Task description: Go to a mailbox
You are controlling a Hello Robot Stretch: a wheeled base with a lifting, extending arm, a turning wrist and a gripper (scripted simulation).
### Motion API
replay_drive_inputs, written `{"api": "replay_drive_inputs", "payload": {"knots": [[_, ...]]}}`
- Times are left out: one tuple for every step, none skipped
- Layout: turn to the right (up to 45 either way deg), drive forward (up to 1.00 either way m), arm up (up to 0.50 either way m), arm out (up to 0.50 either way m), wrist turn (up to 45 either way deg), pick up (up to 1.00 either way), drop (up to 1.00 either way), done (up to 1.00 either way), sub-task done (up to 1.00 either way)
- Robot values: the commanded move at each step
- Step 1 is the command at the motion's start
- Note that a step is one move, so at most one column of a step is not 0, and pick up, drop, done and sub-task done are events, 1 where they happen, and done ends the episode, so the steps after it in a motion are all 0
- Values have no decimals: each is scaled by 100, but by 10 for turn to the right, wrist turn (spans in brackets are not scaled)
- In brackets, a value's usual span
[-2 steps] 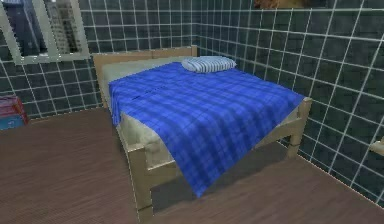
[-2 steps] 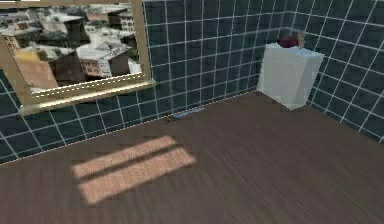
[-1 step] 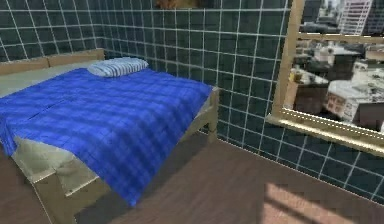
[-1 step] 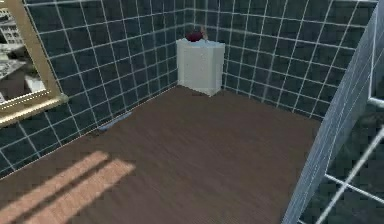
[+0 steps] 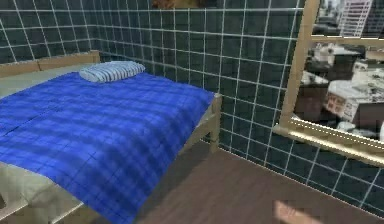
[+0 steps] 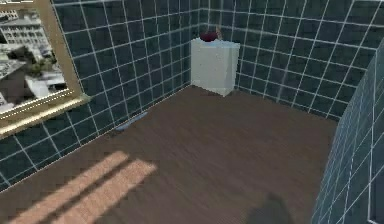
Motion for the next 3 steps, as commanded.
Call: {"api": "replay_drive_inputs", "payload": {"knots": [[-450, 0, 0, 0, 0, 0, 0, 0, 0], [-360, 0, 0, 0, 0, 0, 0, 0, 0], [0, 90, 0, 0, 0, 0, 0, 0, 0]]}}
